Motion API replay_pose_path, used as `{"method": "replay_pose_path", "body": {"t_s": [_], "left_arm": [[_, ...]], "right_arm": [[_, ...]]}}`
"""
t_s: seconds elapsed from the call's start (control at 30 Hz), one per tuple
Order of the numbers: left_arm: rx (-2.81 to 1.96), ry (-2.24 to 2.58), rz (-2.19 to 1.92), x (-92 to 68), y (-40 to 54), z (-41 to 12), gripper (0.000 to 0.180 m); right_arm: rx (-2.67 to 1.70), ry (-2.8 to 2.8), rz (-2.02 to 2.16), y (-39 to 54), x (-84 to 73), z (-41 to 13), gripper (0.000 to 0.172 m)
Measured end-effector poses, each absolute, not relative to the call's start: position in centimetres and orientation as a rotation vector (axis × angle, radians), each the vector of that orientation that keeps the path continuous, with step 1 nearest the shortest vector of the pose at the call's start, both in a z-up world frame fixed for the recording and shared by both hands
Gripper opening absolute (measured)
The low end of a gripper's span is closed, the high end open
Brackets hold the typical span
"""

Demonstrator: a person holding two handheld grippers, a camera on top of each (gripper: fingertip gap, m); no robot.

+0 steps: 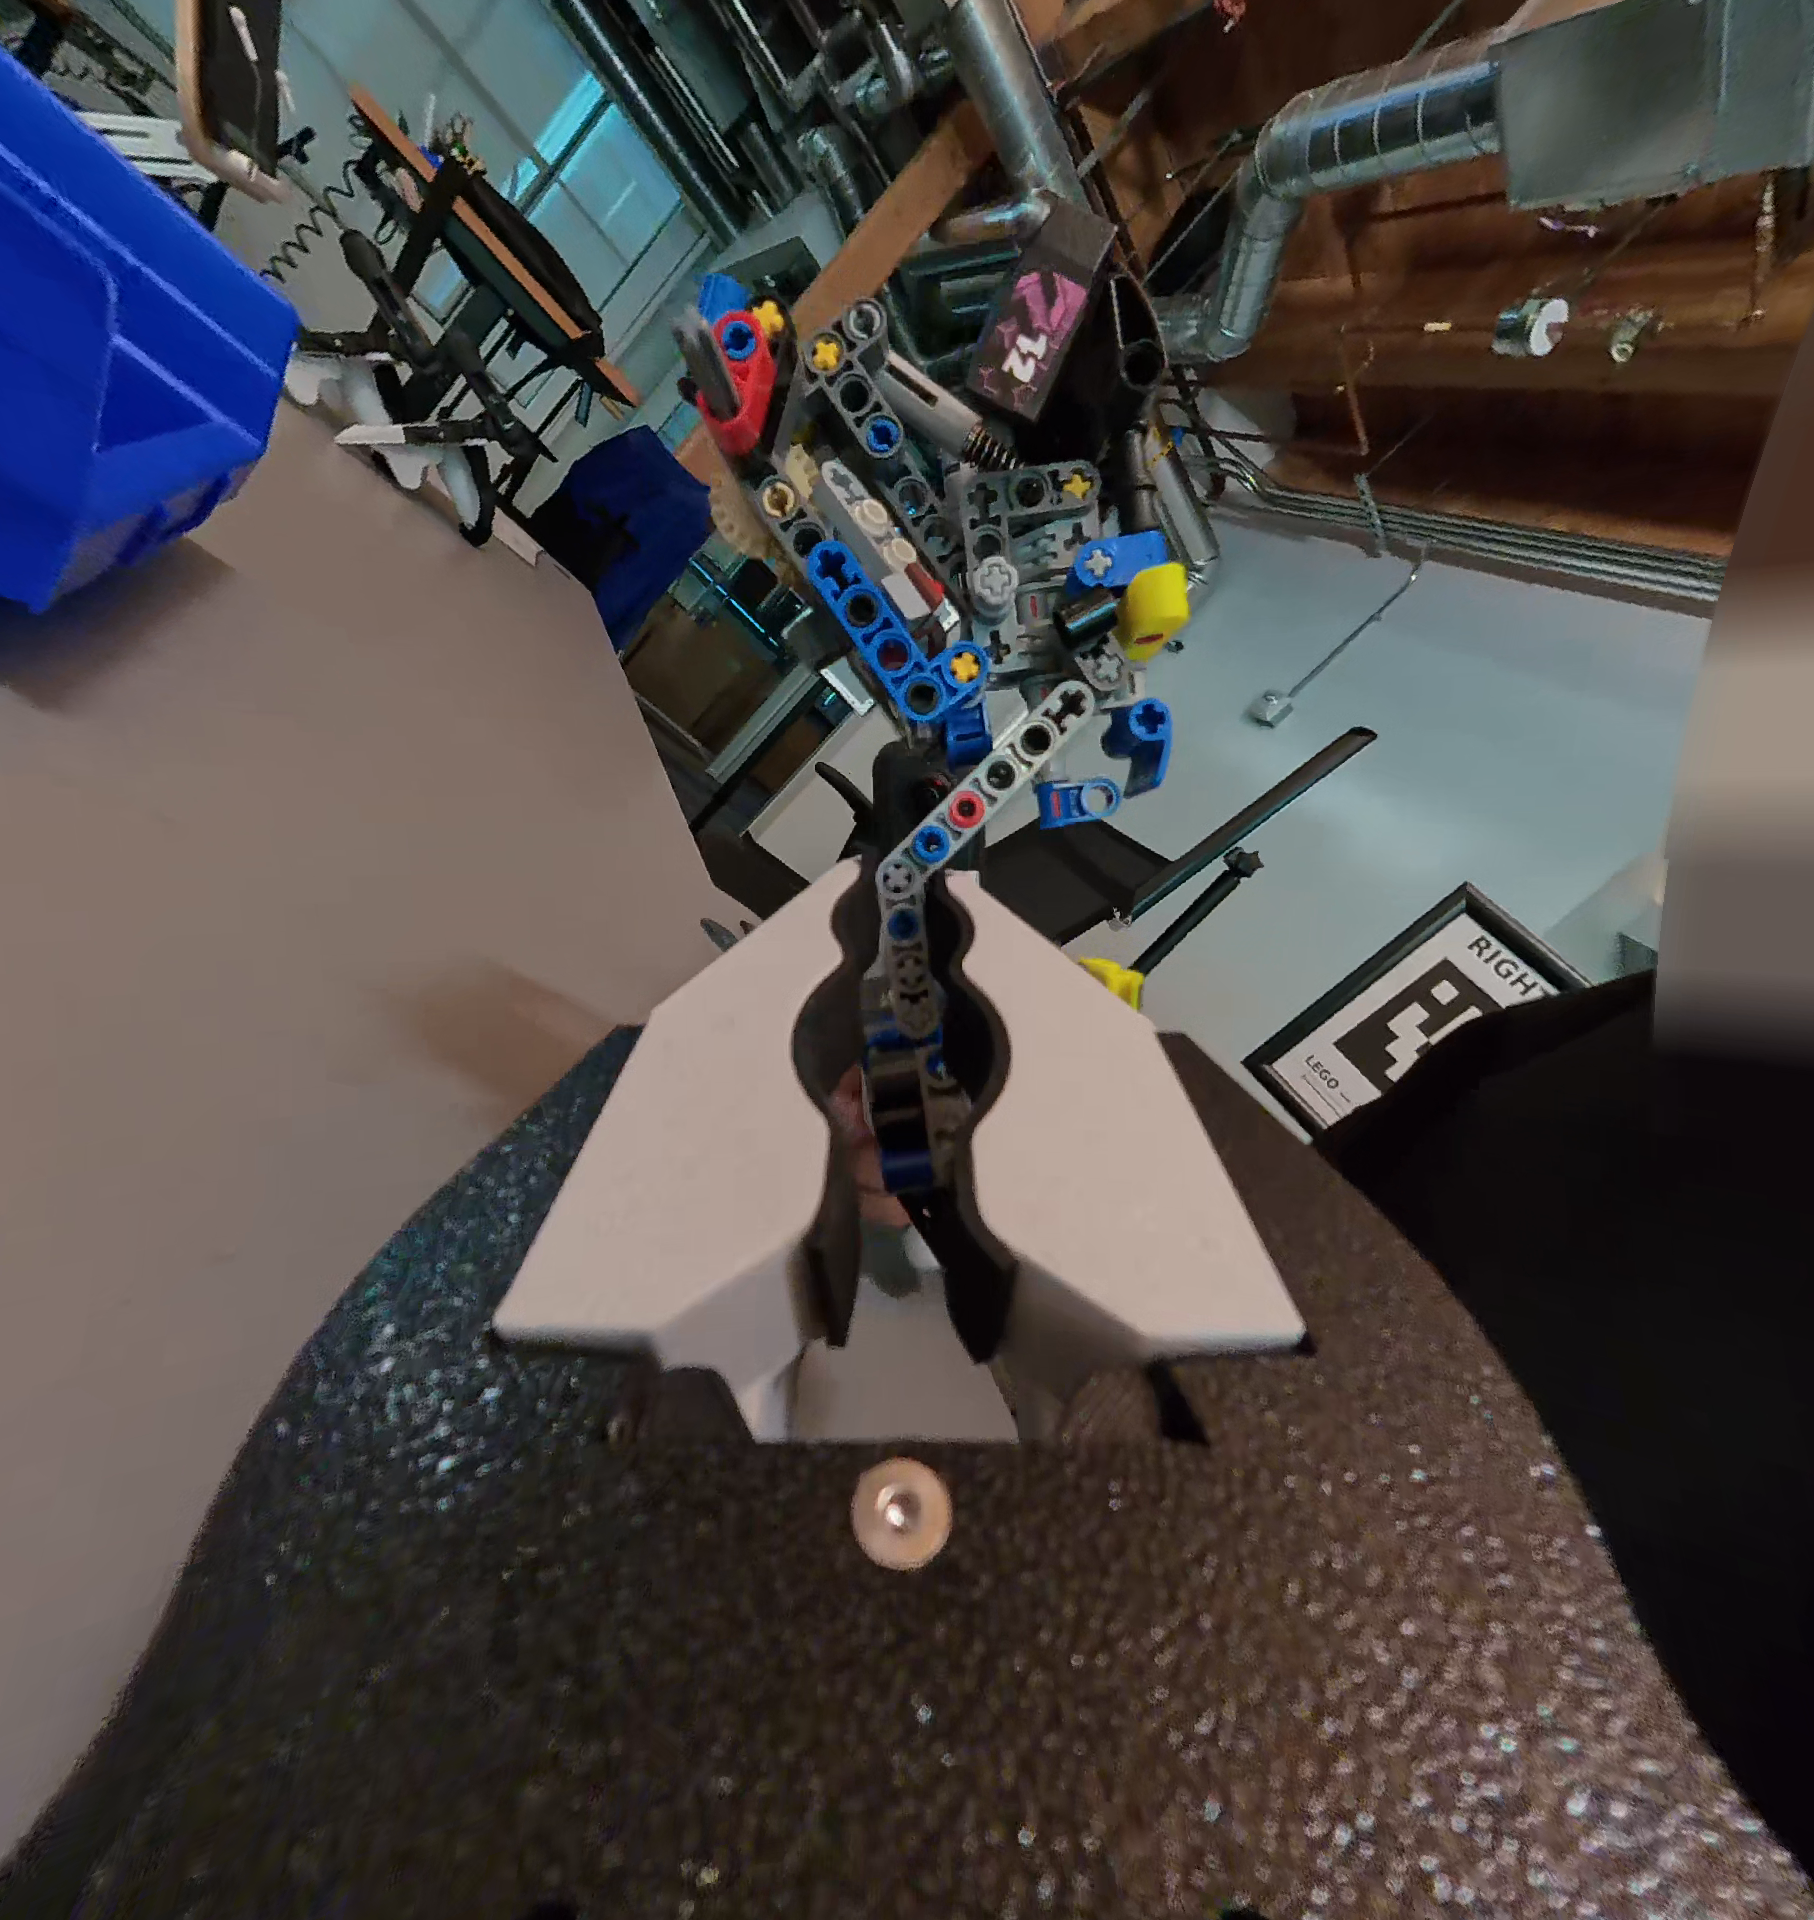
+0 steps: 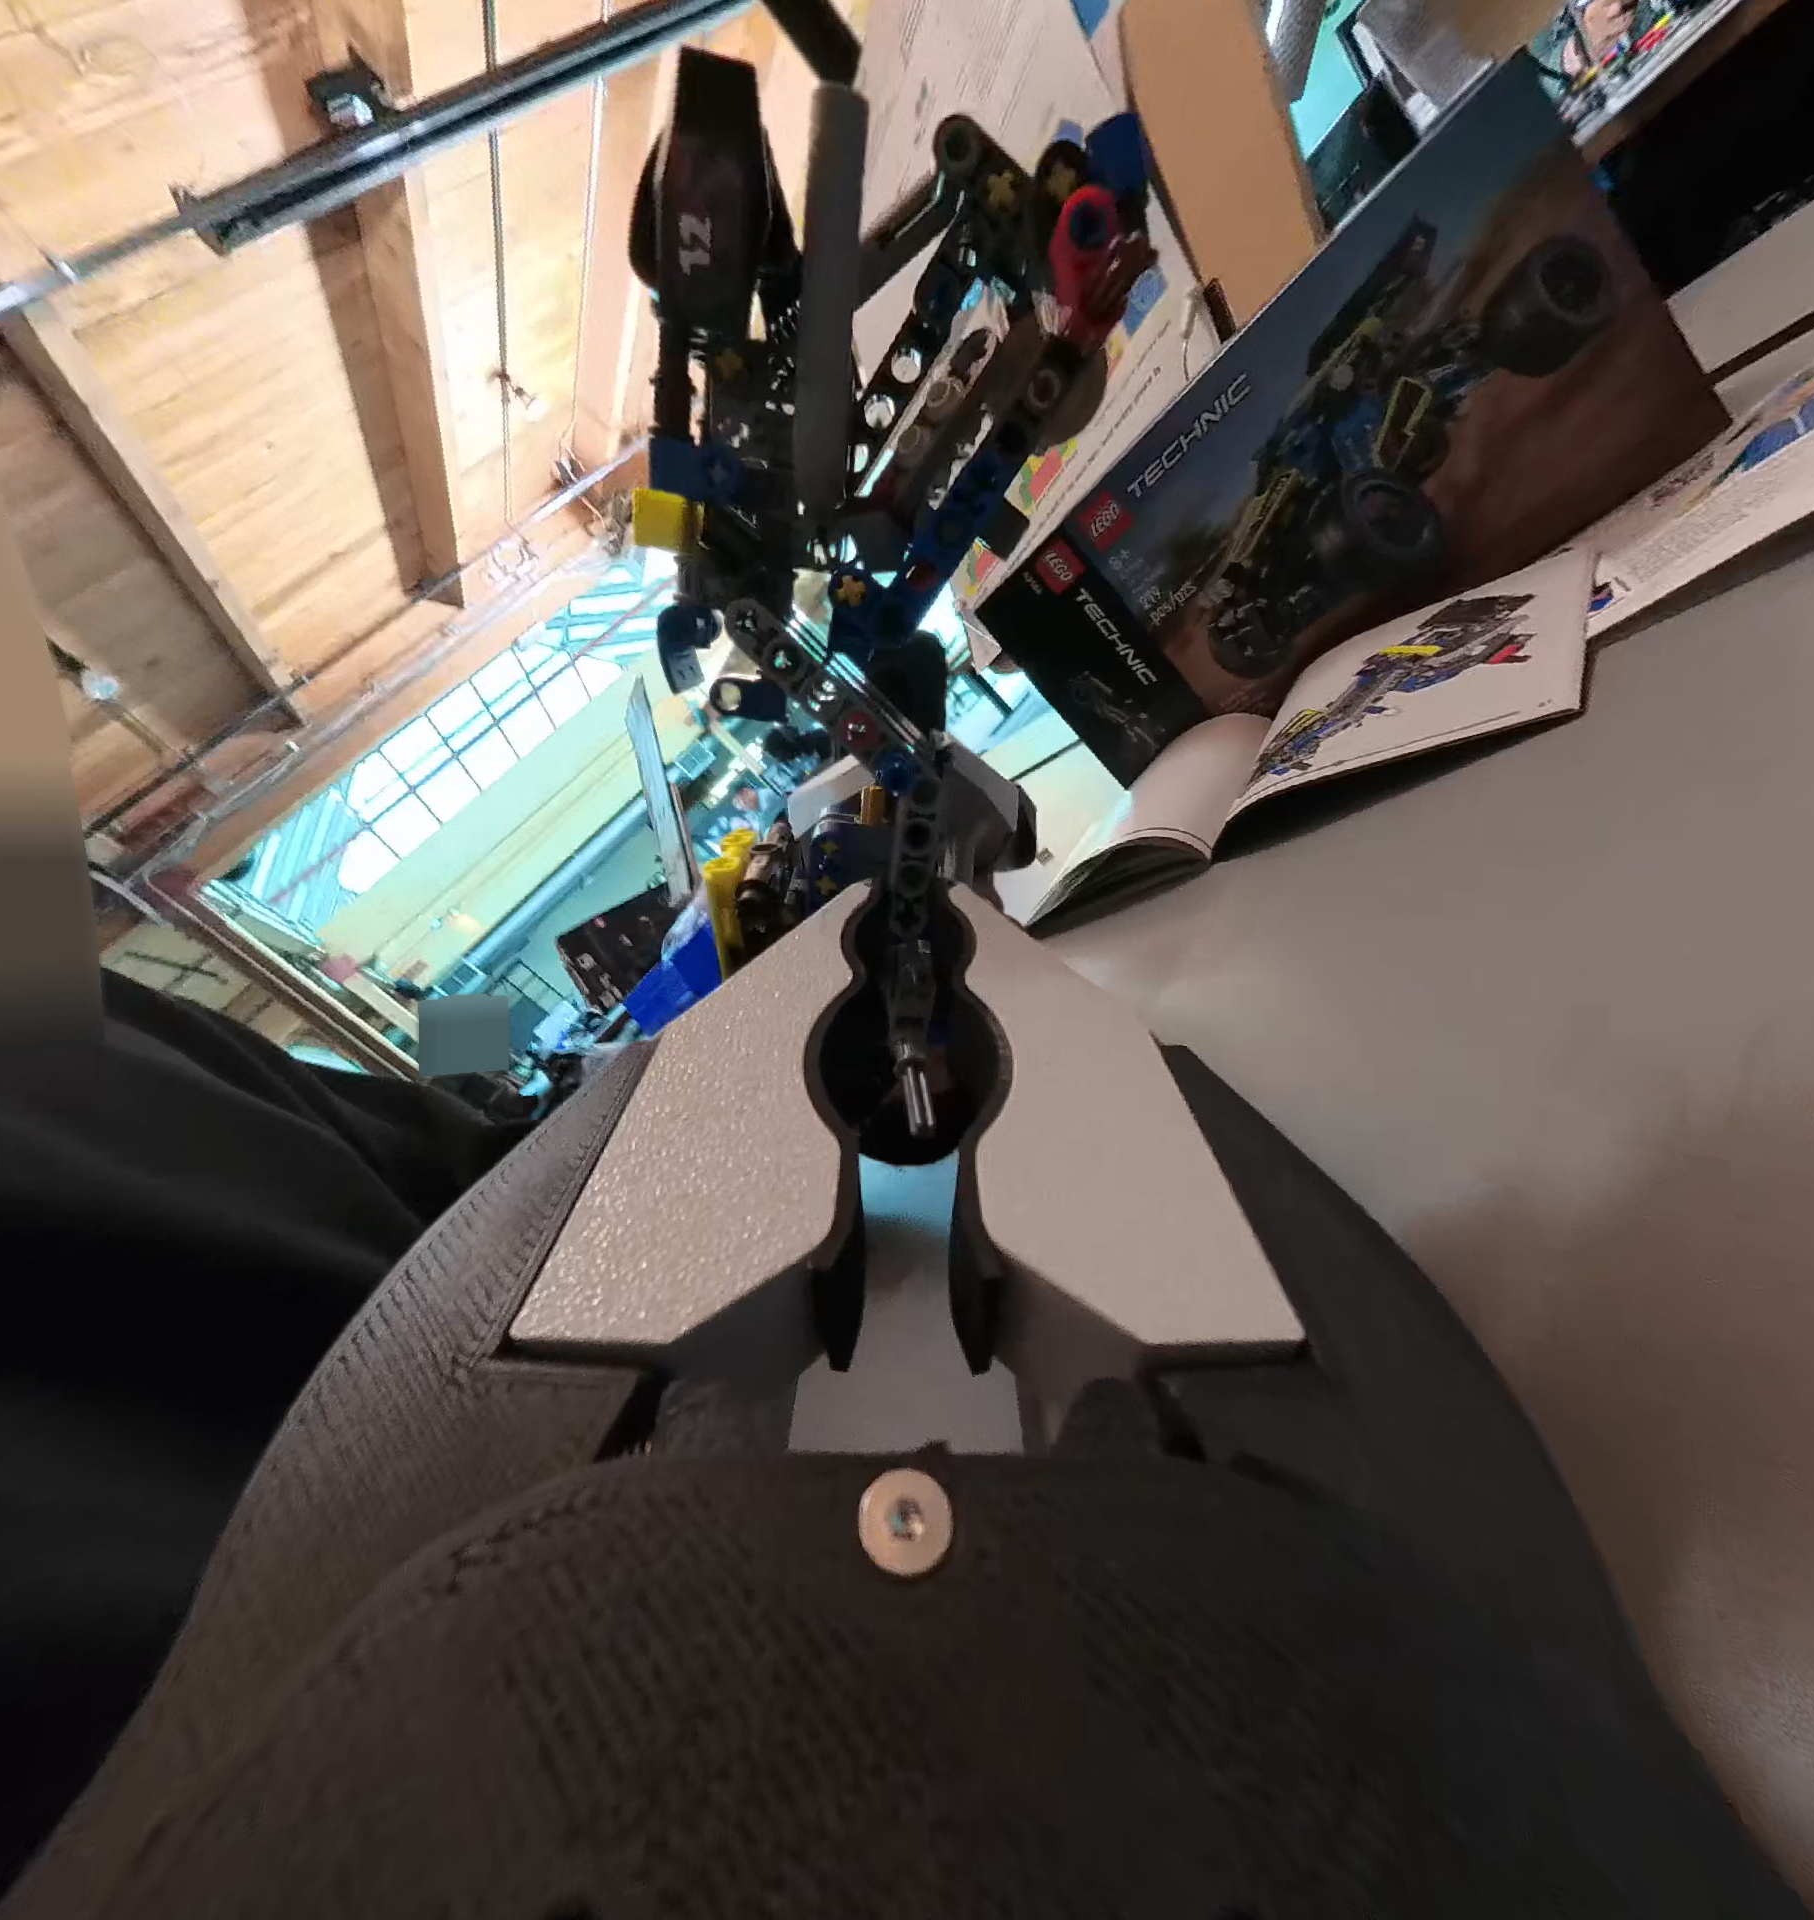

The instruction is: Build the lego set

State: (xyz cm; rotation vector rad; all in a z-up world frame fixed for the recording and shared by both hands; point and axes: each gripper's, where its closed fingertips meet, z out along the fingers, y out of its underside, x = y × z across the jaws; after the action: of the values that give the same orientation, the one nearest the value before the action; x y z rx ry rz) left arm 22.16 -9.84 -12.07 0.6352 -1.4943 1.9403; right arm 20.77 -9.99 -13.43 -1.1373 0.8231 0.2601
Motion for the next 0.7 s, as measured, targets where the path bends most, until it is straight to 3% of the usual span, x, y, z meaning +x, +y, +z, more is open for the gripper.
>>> {"method": "replay_pose_path", "body": {"t_s": [0.43,0.6,0.7], "left_arm": [[0.661,-1.469,1.886,22.1,-10.4,-12.8,0.006],[0.763,-1.406,1.753,22.2,-10.6,-13.2,0.005],[0.792,-1.393,1.725,22.2,-10.6,-13.3,0.005]], "right_arm": [[-1.171,0.837,0.268,-10.3,20.8,-14.1,0.004],[-1.165,0.905,0.064,-12.7,22.3,-13.2,0.022],[-1.275,0.843,-0.096,-13.0,21.8,-12.4,0.017]]}}
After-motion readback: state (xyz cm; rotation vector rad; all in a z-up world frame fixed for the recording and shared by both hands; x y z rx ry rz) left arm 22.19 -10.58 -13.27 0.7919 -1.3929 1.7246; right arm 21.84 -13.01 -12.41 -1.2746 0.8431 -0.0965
